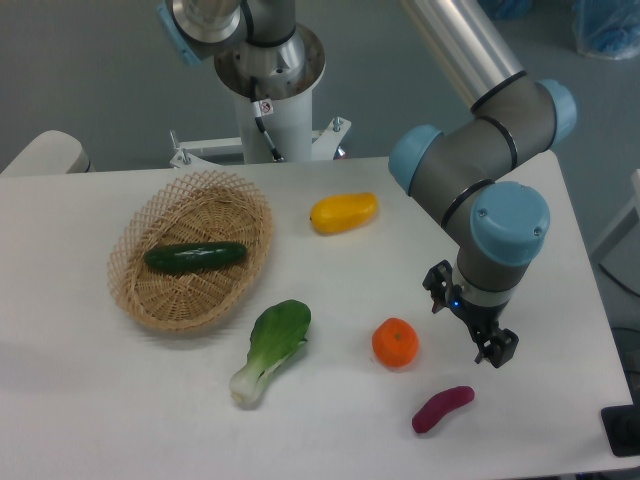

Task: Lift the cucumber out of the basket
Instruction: 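Move the gripper over the wicker basket above the green cucumber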

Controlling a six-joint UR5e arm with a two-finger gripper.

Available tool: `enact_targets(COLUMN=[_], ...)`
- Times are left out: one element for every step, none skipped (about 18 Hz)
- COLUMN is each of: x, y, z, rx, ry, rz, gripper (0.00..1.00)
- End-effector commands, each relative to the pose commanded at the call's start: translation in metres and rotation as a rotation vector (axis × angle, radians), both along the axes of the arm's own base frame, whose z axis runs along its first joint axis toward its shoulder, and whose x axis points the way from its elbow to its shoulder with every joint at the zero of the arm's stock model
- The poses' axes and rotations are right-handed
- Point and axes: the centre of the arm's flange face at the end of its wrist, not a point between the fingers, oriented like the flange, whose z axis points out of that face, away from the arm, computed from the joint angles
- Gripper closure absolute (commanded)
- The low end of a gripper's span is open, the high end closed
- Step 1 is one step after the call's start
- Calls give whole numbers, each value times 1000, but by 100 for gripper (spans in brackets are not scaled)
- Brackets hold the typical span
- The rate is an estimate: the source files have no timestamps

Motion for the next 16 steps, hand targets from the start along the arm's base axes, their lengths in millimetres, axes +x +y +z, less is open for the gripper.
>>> enact_targets(x=[1,1,2,6,8,17,26,29,28,29,32,37,42,51,61,70], y=[0,0,1,3,5,15,24,27,26,23,20,20,21,24,28,29], z=[-1,-2,0,0,1,0,-1,-2,-3,-7,-12,-13,-13,-16,-16,-18], rx=[0,0,2,2,3,4,4,2,4,3,4,13,22,24,25,21], ry=[-3,-3,3,4,4,5,5,2,4,-4,-10,-3,7,3,2,-4], rz=[0,0,-2,-6,-9,-24,-38,-40,-35,-34,-30,-22,-6,12,17,11], gripper=[0,0,0,0,0,0,0,0,0,0,0,0,0,0,0,0])
